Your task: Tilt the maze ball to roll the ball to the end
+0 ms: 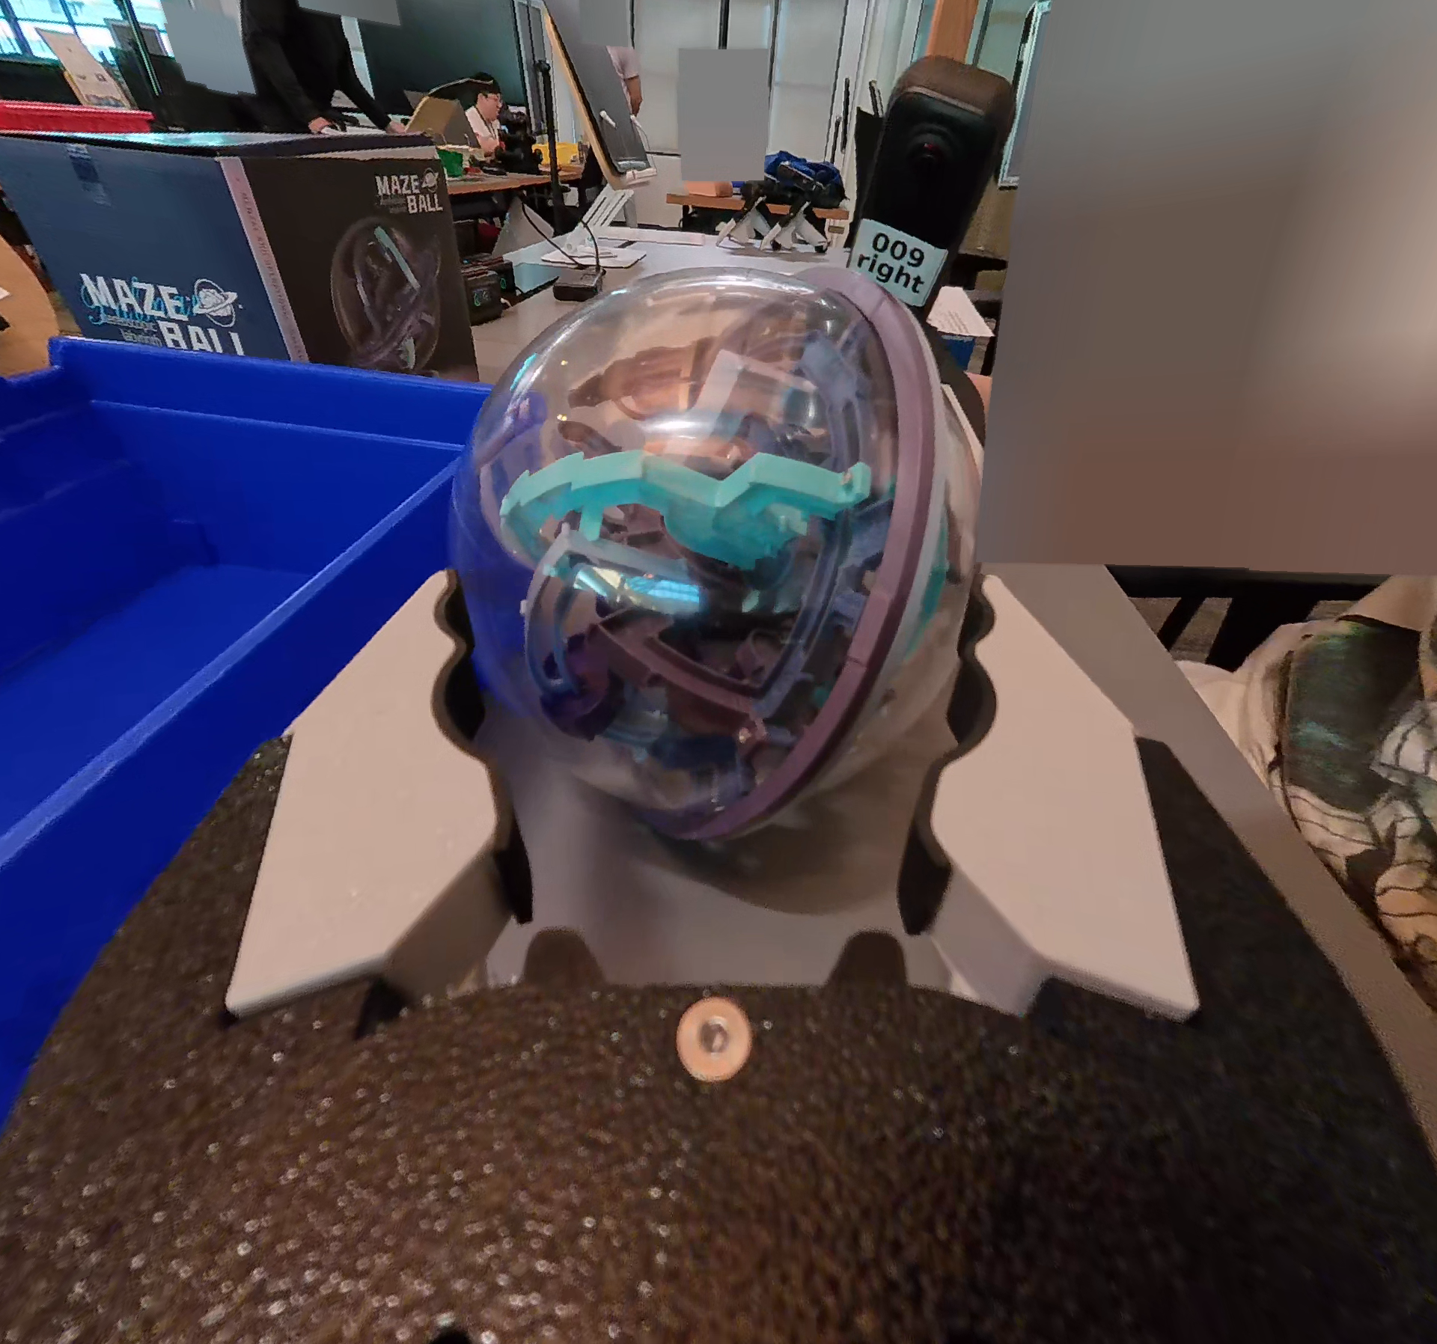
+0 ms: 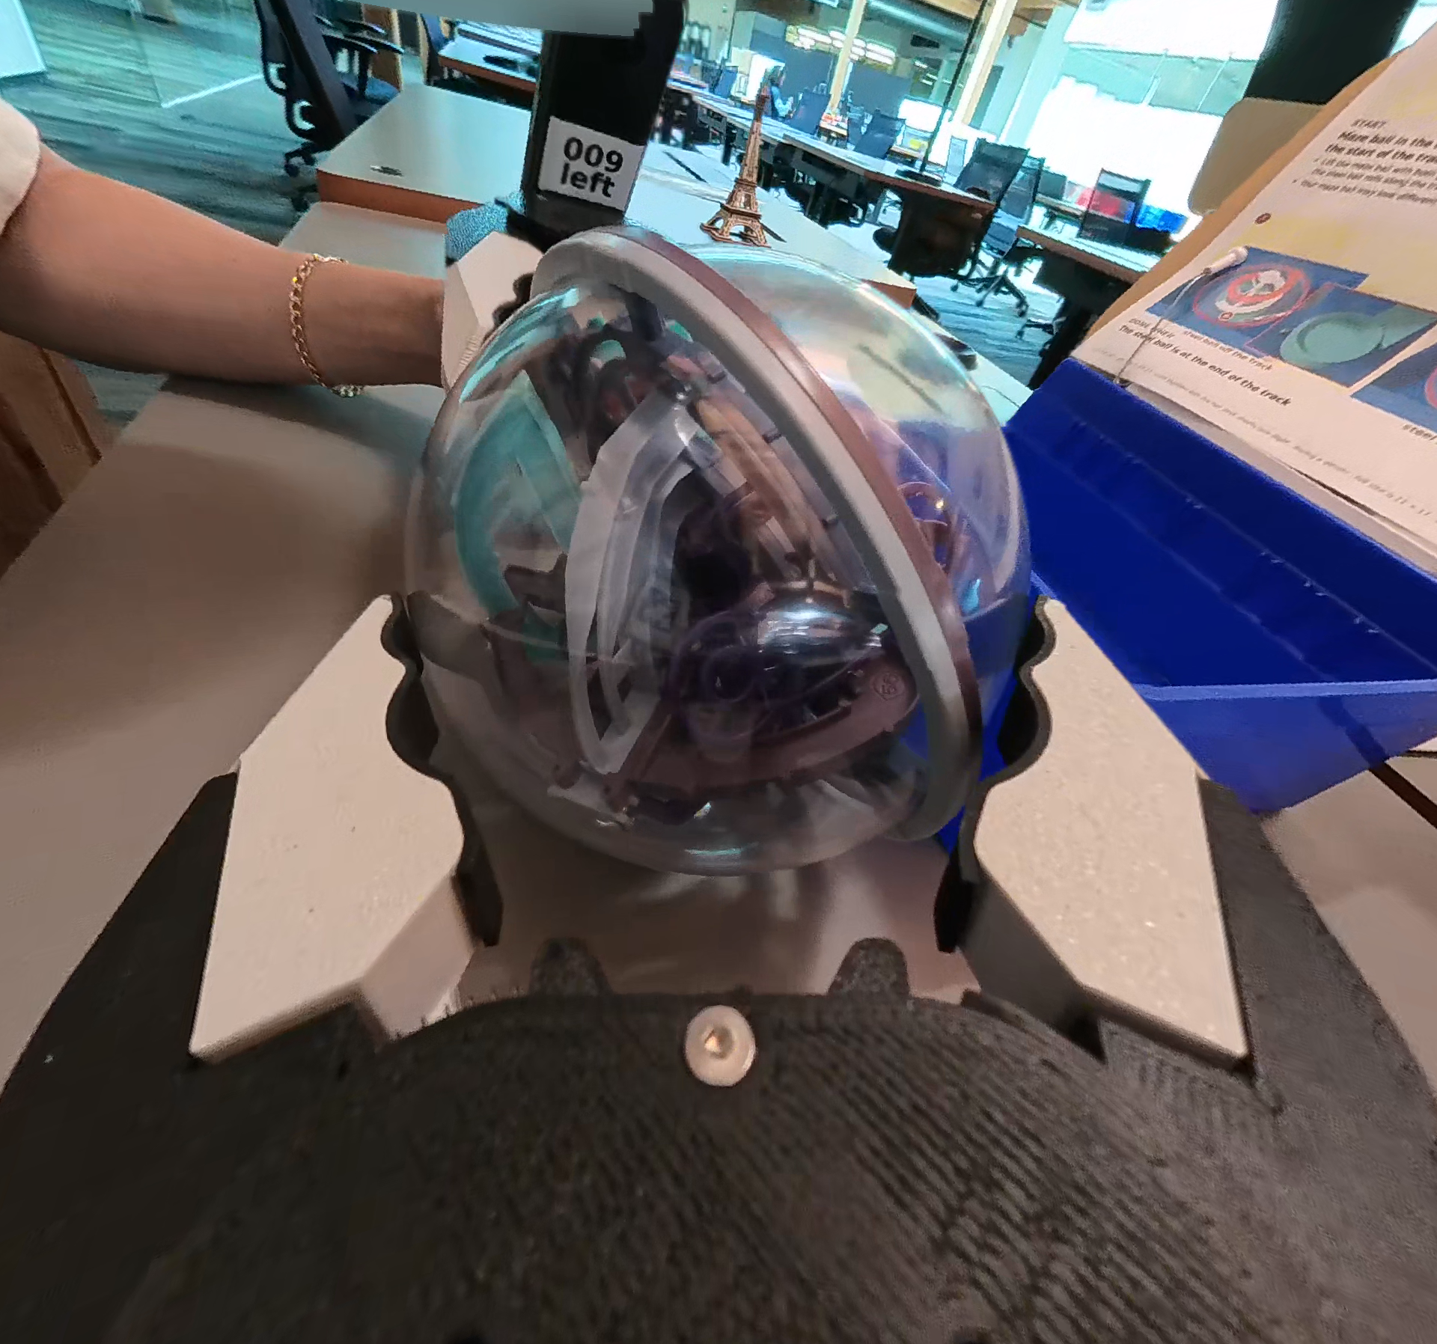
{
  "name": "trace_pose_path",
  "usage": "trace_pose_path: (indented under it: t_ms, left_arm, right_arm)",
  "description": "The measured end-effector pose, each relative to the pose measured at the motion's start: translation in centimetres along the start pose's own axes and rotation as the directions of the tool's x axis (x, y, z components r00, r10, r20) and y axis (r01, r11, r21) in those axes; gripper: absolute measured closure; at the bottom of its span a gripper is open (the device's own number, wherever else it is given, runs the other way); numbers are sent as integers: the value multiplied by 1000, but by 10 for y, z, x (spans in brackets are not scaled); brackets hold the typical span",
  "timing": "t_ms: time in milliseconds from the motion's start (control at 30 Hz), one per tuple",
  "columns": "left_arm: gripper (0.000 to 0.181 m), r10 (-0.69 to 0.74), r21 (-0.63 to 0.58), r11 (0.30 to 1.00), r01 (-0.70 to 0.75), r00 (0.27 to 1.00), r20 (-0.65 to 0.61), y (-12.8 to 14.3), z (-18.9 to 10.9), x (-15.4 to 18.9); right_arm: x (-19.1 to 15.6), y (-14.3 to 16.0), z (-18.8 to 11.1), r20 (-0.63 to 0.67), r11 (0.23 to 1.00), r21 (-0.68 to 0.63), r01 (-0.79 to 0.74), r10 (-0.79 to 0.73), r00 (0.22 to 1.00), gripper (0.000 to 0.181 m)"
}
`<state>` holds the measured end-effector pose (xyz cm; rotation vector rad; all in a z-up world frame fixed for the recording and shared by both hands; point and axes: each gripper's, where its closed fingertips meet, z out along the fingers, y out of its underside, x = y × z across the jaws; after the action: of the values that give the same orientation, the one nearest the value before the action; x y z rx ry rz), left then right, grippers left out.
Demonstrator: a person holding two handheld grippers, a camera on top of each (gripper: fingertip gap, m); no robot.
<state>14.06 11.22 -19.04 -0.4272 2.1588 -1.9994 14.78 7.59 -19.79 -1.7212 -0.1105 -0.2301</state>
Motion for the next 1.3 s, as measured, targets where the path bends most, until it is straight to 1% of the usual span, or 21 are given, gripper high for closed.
trace_pose_path:
  t_ms: [167,367,600,733,833,967,1300]
  left_arm:
    - [63,30,-16,999,-30,1000,3,3,-3,-1]
    - [67,19,-5,1000,-19,1000,-2,2,-5,-1]
    - [68,42,-11,999,-42,999,9,3,-5,1]
    - [69,51,-7,999,-51,999,5,3,-4,2]
    - [71,61,-23,998,-62,998,-8,5,-8,4]
    - [74,35,-23,999,-36,999,-41,6,-16,7]
    - [66,-49,-20,999,47,995,-82,8,-40,27]
  right_arm:
    - [2,0,-2,29,1000,12,-15,15,999,36]
    - [2,1,-2,57,1000,3,-6,6,998,36]
    - [1,3,-3,71,999,-44,20,-17,997,36]
    - [0,4,-4,71,999,-23,28,-27,997,37]
    - [-2,3,-2,67,997,-27,66,-64,996,36]
    - [-8,-1,0,81,991,-45,124,-120,989,36]
    - [-32,-14,12,138,956,-62,285,-275,952,38]
